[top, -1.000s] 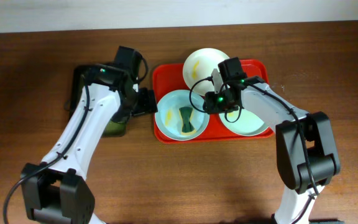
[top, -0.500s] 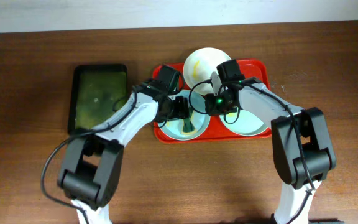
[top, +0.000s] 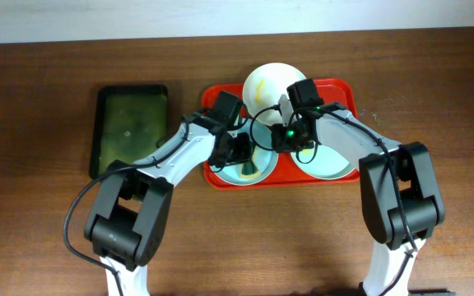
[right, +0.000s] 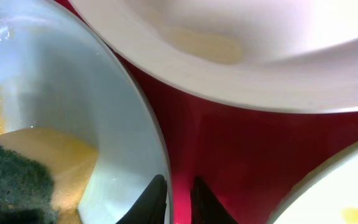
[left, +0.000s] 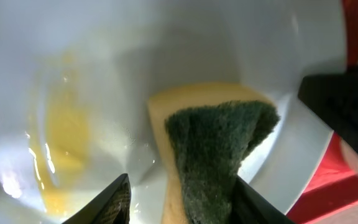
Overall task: Clean dirty plates on tray and stack at the side
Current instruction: 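Scrub the light blue plate with the sponge in the left gripper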
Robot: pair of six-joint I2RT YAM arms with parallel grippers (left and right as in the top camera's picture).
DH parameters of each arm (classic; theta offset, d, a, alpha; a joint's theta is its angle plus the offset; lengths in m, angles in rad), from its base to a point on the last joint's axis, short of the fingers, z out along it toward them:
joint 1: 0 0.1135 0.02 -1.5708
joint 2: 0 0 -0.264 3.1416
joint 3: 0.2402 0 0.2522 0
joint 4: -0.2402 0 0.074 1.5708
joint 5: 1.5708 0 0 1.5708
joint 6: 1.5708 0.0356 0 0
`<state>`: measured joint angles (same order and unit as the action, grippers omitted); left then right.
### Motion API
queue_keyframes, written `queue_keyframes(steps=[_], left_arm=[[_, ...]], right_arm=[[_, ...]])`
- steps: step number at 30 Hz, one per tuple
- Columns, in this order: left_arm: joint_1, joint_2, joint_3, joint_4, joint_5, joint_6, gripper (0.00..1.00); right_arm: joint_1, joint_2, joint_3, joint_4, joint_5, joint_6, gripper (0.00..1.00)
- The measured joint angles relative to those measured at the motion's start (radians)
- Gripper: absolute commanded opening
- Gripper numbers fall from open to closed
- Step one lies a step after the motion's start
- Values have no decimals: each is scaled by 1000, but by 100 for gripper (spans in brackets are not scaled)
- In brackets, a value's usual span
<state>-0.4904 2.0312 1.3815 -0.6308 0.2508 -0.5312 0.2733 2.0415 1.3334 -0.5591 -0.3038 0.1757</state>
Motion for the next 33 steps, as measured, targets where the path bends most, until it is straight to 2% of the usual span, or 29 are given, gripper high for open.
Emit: queue_keyframes(steps=[2, 3, 4, 5, 7, 11, 14, 17, 19, 22, 26, 29, 33], left_arm=[[-29, 0, 0, -14, -75, 0, 40], [-34, 0, 0, -14, -92, 0, 30], [-34, 0, 0, -16, -100, 0, 10], [-34, 0, 0, -15, -102, 0, 1], [-37, 0, 1, -18, -125, 2, 0], [-35, 0, 12, -82, -291, 3, 0], [28, 0, 32, -156, -387, 4, 0], [54, 6, 123, -206, -428, 3, 0], [64, 6, 184, -190, -400, 4, 0], [66, 7, 192, -134, -233, 3, 0], [32, 64, 192, -80, -130, 3, 0], [22, 137, 204, -87, -124, 3, 0], [20, 137, 224, -177, -303, 3, 0]], right_arm=[[0, 0, 0, 0, 0, 0, 17], [0, 0, 0, 0, 0, 1, 17], [0, 0, 0, 0, 0, 1, 17], [0, 0, 0, 0, 0, 1, 17], [0, 0, 0, 0, -7, 1, 17], [0, 0, 0, 0, -8, 0, 17], [0, 0, 0, 0, -11, 0, 17], [5, 0, 0, 0, -16, 1, 17], [5, 0, 0, 0, -14, 1, 17], [5, 0, 0, 0, -14, 1, 17], [5, 0, 0, 0, -14, 1, 17], [5, 0, 0, -1, -14, 0, 17], [5, 0, 0, 0, -14, 0, 17]])
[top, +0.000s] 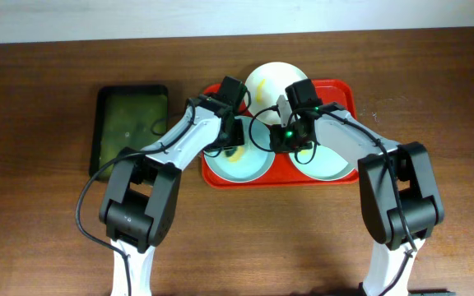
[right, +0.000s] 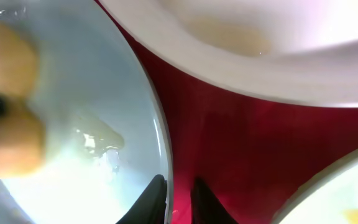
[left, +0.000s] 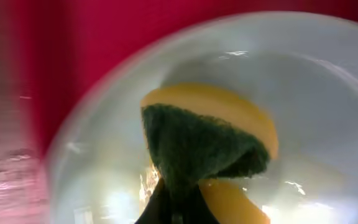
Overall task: Clean dirty plates on tray and stack at the side
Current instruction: 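Scrub the light blue plate with the sponge in the left gripper, then move the light blue plate right off the tray with the right gripper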
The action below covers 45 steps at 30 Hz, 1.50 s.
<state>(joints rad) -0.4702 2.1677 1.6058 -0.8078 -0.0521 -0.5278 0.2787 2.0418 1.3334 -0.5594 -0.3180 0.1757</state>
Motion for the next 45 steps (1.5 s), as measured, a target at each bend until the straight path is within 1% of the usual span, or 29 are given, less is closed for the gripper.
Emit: queue_keyframes(steps=[1, 2, 3, 4, 6, 8, 11, 13, 14, 15, 17, 19, 21, 23, 25, 26, 27, 28, 30, 31, 33, 36, 37, 38, 39, 40, 41, 43, 45], left_arm=[[0, -1, 4, -35, -87, 0, 0], [2, -2, 4, -56, -142, 0, 0], [3, -4, 4, -82, -192, 0, 0], [0, -11, 3, -93, -223, 0, 0], [1, -46, -1, -101, -254, 0, 0], [20, -138, -5, -117, -269, 0, 0], [73, -325, -5, -238, -241, -17, 0], [165, -444, -5, -361, -232, -38, 0], [222, -480, -5, -410, -232, -42, 0], [266, -497, -5, -444, -234, -43, 0], [378, -507, -5, -512, -237, -46, 0], [430, -507, -5, -528, -220, -46, 0], [470, -507, -5, -534, -205, -46, 0], [483, -507, -5, -536, -195, -46, 0], [483, -507, -5, -538, -188, -46, 0], [483, -507, -5, -539, -188, -46, 0], [483, -507, -5, -539, -188, -46, 0], [483, -507, -5, -540, -187, -46, 0], [483, -507, -5, -539, -187, -46, 0], [483, -507, -5, -539, -187, -46, 0], [483, -507, -5, -539, -187, -46, 0], [483, -507, -5, -539, -186, -46, 0], [483, -507, -5, -539, -183, -46, 0], [483, -507, -5, -539, -183, -46, 0], [483, -507, -5, -538, -182, -46, 0], [483, -507, -5, -539, -180, -46, 0], [483, -507, -5, -539, -179, -46, 0], [483, -507, -5, -539, -175, -46, 0], [483, -507, -5, -539, -172, -46, 0]], right_arm=[[0, 0, 0, 0, 0, 0, 17], [0, 0, 0, 0, 0, 0, 17], [0, 0, 0, 2, -2, 1, 14], [0, 0, 1, 4, -5, 1, 4], [3, 0, 9, 3, -20, 3, 4], [5, 0, 22, -1, -15, 4, 4], [9, -12, 23, -13, -11, 0, 4], [35, -80, 23, -16, 16, -3, 4], [62, -124, 27, -39, 69, -5, 4], [94, -159, 40, -65, 126, -5, 4], [201, -227, 131, -174, 378, -15, 4], [294, -241, 264, -301, 658, -49, 4], [362, -246, 342, -326, 866, -114, 4], [447, -250, 385, -300, 1149, -227, 4], [528, -251, 388, -235, 1390, -381, 4], [564, -251, 388, -187, 1511, -498, 4], [589, -251, 387, -145, 1560, -566, 4], [602, -251, 389, -88, 1624, -677, 4], [611, -251, 390, -48, 1689, -838, 4], [612, -251, 390, -45, 1706, -888, 4], [612, -251, 390, -45, 1720, -932, 4], [612, -251, 390, -45, 1715, -923, 4], [612, -251, 390, -58, 1711, -872, 4], [612, -252, 394, -125, 1679, -793, 4], [600, -254, 399, -272, 1528, -697, 4], [584, -251, 397, -328, 1404, -653, 4], [530, -236, 378, -386, 1255, -584, 4], [443, -201, 364, -382, 1209, -462, 4], [358, -204, 364, -372, 1173, -391, 4]])
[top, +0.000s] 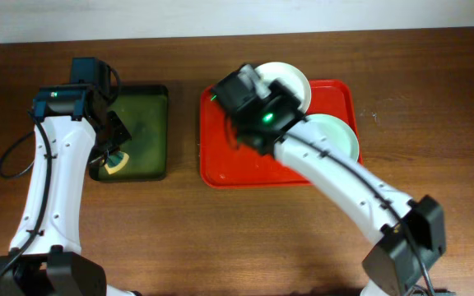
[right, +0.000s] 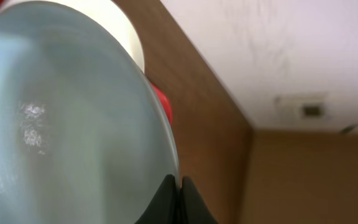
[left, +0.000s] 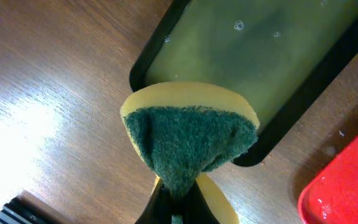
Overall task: Clean dirty plates on tray and stack at the side
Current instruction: 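Move the light blue plate right off the tray with the right gripper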
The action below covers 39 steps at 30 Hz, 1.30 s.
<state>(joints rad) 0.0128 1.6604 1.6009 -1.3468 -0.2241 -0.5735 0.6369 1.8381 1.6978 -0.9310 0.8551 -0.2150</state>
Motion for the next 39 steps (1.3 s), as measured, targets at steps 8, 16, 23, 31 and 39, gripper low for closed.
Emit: queue_keyframes(steps=[8, 16, 23, 31, 39], left_arm=[[0, 0, 0, 1, 11, 0, 0], [0, 0, -10, 39, 15, 0, 0], [0, 0, -60, 82, 15, 0, 0], [0, 0, -61, 87, 23, 0, 0], [0, 0, -62, 86, 26, 0, 0]], right_arm=[[-863, -19, 0, -93, -1083, 111, 4], [-1262, 253, 0, 34, -1186, 115, 4], [-1279, 294, 27, 78, -1202, 190, 68], [-856, 171, 71, 254, -1299, 344, 67], [-544, 425, 72, 357, -911, 424, 56]])
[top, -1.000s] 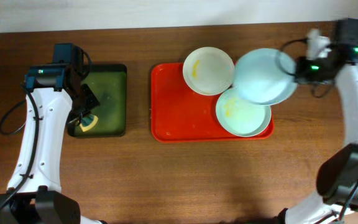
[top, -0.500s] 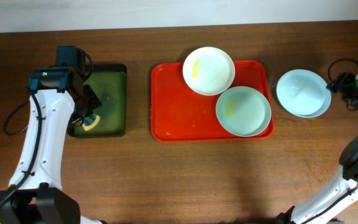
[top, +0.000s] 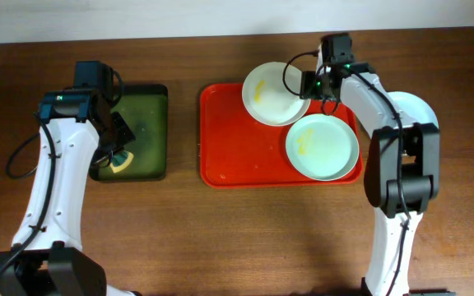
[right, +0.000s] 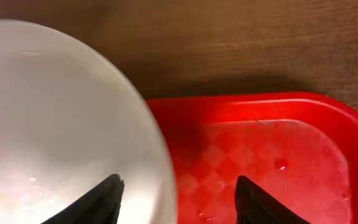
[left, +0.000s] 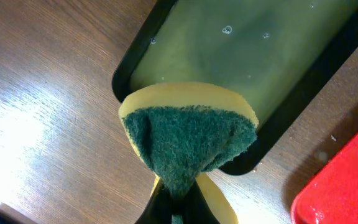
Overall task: Clean dirty plates on tray and stack at the side
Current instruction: 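Move the light blue plate right off the tray with the right gripper, then grasp the cream plate rim with the right gripper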
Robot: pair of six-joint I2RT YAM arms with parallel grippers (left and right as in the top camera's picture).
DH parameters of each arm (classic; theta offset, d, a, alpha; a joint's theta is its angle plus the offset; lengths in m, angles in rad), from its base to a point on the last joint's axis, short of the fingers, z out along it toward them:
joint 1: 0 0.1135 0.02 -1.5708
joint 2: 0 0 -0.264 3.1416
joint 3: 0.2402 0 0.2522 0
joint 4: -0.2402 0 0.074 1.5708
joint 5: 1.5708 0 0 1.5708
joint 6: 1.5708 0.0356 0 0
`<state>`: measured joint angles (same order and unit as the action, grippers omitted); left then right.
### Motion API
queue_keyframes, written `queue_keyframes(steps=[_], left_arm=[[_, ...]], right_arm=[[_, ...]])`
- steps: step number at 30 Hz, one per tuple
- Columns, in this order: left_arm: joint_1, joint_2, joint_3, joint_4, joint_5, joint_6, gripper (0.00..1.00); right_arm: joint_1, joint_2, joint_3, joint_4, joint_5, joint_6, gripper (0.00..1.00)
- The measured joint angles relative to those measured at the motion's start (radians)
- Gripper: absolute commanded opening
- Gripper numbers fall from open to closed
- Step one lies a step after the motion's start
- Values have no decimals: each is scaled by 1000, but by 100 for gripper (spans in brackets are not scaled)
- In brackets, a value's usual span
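Note:
Two dirty plates lie on the red tray (top: 245, 156): a white plate (top: 271, 97) with a yellow smear at the back, and a pale green plate (top: 322, 146) with a yellow spot at the front right. A third pale plate (top: 416, 108) lies on the table right of the tray, partly under my right arm. My right gripper (top: 319, 82) is open astride the white plate's rim (right: 160, 155), one finger (right: 107, 199) over the plate and the other over the tray. My left gripper (left: 179, 208) is shut on the yellow-green sponge (left: 188, 134) at the basin's front edge.
A black basin (top: 134, 123) of greenish soapy water stands left of the tray, its water (left: 253, 50) showing bubbles. Bare wooden table (top: 245, 238) spreads in front. The tray's left corner (left: 347, 186) shows in the left wrist view.
My right gripper held a pale plate raised over the tray's left half; that plate now lies on the table right of the tray, and the gripper is open at the white plate's rim. The left arm barely moved.
My left gripper rubbed the sponge in the front-left plate while the right pinched its rim. Then the left had carried the sponge to the basin and the right held the plate aloft. Now that plate rests beside the tray and the right gripper is open.

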<state>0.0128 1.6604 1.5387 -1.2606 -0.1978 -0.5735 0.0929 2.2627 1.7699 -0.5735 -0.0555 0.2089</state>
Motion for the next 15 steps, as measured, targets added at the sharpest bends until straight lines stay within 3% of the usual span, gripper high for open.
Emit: queue_keyframes(steps=[4, 8, 10, 15], left_arm=[[0, 0, 0, 0, 0, 0, 0], [0, 0, 0, 0, 4, 0, 0], [0, 0, 0, 0, 8, 0, 0], [0, 0, 0, 0, 9, 0, 0]], right_arm=[[0, 11, 0, 0, -17, 69, 39], [8, 16, 0, -25, -40, 84, 38], [21, 16, 0, -30, -40, 85, 29], [45, 16, 0, -39, -40, 98, 26]])
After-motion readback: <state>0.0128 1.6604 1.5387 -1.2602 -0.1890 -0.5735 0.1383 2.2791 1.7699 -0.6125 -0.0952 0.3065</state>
